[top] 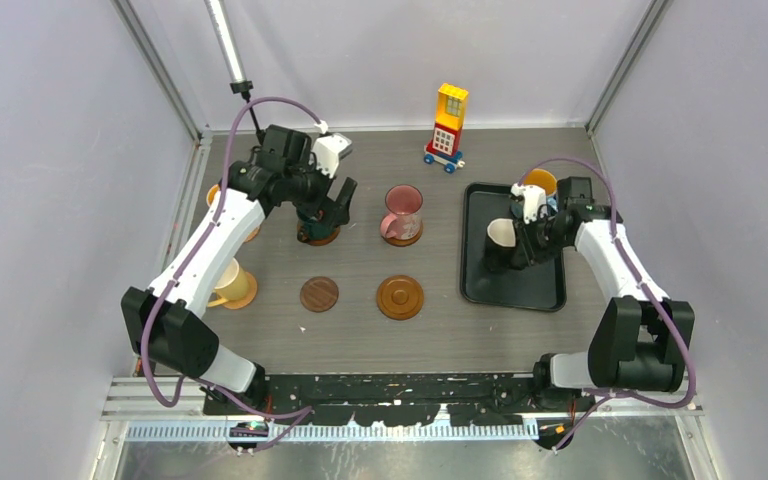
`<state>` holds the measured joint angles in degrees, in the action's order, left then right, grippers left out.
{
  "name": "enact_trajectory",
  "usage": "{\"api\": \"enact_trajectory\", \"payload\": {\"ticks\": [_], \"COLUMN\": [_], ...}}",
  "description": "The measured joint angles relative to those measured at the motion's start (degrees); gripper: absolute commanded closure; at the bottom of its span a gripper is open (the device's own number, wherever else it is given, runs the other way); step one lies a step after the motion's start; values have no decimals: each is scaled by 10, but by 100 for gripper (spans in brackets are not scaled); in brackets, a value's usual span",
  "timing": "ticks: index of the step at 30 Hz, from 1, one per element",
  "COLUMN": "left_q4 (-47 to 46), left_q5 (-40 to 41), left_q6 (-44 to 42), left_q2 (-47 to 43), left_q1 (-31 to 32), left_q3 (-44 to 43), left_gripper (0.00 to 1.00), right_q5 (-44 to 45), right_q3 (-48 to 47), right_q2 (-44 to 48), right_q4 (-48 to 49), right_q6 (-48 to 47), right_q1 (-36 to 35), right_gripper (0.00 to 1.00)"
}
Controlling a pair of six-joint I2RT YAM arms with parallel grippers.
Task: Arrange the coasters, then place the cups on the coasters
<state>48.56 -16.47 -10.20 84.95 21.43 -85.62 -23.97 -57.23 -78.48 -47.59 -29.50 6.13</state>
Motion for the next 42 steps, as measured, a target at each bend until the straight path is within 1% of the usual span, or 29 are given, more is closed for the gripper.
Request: {"api": "enact_trajectory", "payload": {"ticks": [1,3,7,11,16,20,24,27,32,34,36,39,42], "left_q4": [-2,-5,-10,-13,-16,-17,-25,-35,-67,-86,-103,-118,-131], "left_q5": [0,3,20,33,33,33,51,65,85,84,85,97,113], "left_q6": [3,7,12,21,36,53,83,109,148,165,176,178,178], "left_q2": [0,0,0,0,2,12,30,46,72,83,94,127,179], "left_q1": [2,7,26,50,69,87,122,147,190,212,235,285,337], "left_q3": [1,2,4,8,11,11,10,10,9,8,3,-31,-85], "left_gripper": [0,0,0,0,0,0,0,0,0,0,0,0,0], "right_q5": [4,12,26,33,33,15,-7,-26,-47,-53,-66,-82,-90], "right_q3": [8,21,37,47,55,59,61,61,45,32,13,-31,-89], "right_q2": [4,13,28,43,59,72,89,88,92,105,126,148,142], "right_q4": [14,37,60,64,60,47,37,30,-6,-20,-32,-47,-54], "right_q6": [17,46,93,130,145,146,147,146,142,143,145,148,149], "right_q1": [-8,-21,-43,-57,-72,-89,-123,-143,-148,-136,-104,-34,43], "right_gripper": [89,73,58,51,46,42,37,35,33,31,30,29,29]}}
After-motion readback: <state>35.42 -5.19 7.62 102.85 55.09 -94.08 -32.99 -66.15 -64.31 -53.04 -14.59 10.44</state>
